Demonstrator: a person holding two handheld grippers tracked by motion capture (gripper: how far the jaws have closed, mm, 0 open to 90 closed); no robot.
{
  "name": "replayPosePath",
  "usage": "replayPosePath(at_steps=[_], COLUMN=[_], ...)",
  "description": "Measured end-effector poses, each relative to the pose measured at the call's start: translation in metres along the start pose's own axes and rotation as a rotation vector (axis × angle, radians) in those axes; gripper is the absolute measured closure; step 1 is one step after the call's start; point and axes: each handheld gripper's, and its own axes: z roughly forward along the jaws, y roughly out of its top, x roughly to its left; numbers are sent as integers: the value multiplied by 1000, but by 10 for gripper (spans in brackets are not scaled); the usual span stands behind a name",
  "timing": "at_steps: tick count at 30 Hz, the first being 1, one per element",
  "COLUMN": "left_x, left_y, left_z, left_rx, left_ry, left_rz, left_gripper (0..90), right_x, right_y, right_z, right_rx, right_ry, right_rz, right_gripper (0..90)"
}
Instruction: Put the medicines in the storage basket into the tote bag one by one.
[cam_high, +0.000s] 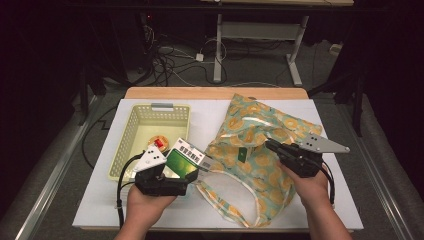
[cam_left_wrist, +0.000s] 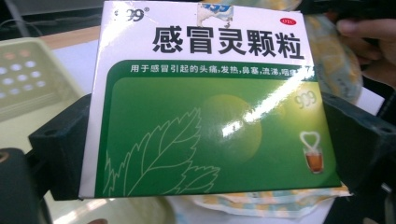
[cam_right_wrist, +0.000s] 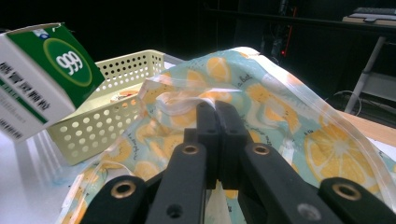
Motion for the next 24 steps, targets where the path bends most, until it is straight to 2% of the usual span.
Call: replayPosePath(at_steps=[6, 12, 17, 24], left_x=[-25, -40, -49, -60], left_y=[6, 11, 11, 12], left_z=[22, 52, 73, 104], left_rx=[46, 79, 90, 113], left_ry=[-55, -97, -121, -121], left_rz=[61, 68, 73, 110], left_gripper=[59, 58, 58, 56], right_x=[-1, 0, -1, 0], right_y=[2, 2, 3, 2], right_z=[-3, -4, -5, -3], right_rx=[-8, -9, -16, -13], right_ry=[-8, -6, -5, -3], right_rz=[-3, -1, 1, -4], right_gripper=[900, 900, 900, 900])
